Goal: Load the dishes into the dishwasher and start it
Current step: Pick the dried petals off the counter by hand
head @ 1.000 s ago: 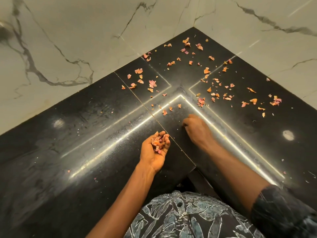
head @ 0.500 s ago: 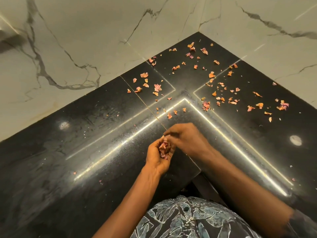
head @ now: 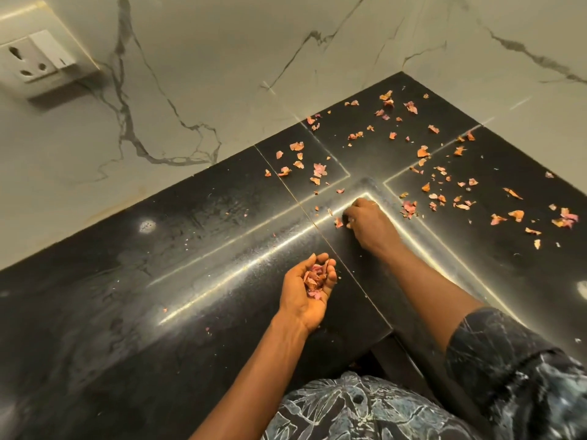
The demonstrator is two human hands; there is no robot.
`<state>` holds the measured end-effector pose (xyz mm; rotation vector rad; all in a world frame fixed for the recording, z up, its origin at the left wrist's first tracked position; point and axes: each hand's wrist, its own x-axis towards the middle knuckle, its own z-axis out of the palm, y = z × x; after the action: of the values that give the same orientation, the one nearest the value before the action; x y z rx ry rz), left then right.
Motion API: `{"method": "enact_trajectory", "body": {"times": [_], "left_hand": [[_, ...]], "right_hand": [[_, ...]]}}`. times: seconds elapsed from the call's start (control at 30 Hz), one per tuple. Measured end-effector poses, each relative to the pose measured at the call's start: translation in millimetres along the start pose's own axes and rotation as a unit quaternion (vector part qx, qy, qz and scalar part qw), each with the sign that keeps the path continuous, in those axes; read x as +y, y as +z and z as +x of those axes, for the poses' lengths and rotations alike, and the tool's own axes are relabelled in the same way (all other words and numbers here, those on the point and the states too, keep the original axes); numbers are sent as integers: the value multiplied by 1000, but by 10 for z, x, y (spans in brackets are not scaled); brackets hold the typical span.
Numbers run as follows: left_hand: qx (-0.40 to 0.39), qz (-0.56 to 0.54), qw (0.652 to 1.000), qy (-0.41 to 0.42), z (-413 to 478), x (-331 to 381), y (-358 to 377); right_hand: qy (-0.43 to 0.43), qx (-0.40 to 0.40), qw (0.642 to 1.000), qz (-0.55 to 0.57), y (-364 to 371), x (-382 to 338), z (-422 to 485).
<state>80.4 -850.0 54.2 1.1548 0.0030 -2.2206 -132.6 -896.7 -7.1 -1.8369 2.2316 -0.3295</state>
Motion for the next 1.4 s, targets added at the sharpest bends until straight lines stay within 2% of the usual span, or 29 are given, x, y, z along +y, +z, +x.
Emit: {"method": "enact_trajectory", "body": {"times": [0.17,0.33,0.5,0.67,0.73,0.83,0.93,1.0,1.1,1.27,1.4], "left_hand": [[2,-11,1000,2,1,40,-59],[9,-8,1000,1,53,27,-95],[13,9,1000,-10,191,-51,-95],[8,3,1000,-12,231,-73,-106],[6,-5,1000,-15,199,-46,-79],[3,-21,1000,-19,143,4,-58],[11,-15,1000,-8,110,35,-69],[10,-16,1000,-2,79,57,-66],[6,-19,1000,7,49,95,-70],[11,-32,999,13,43,118,-119],[8,-43,999,4,8,128,-171]], "right_hand": [[4,14,1000,-3,-36,-25,-245],[93,15,984,153,-219,-82,-527],[20,4,962,271,-466,-720,-923],[-62,-17,978,200,-586,-1098,-1023],[-52,2,973,225,-623,-1058,-887],[10,30,956,291,-594,-853,-492],[109,16,972,205,-408,-535,-17],[126,-37,984,125,-240,-413,170],[61,-82,994,26,-50,-450,273],[-74,-85,994,-5,47,-597,329],[-119,-80,990,-13,-17,-424,212]]}}
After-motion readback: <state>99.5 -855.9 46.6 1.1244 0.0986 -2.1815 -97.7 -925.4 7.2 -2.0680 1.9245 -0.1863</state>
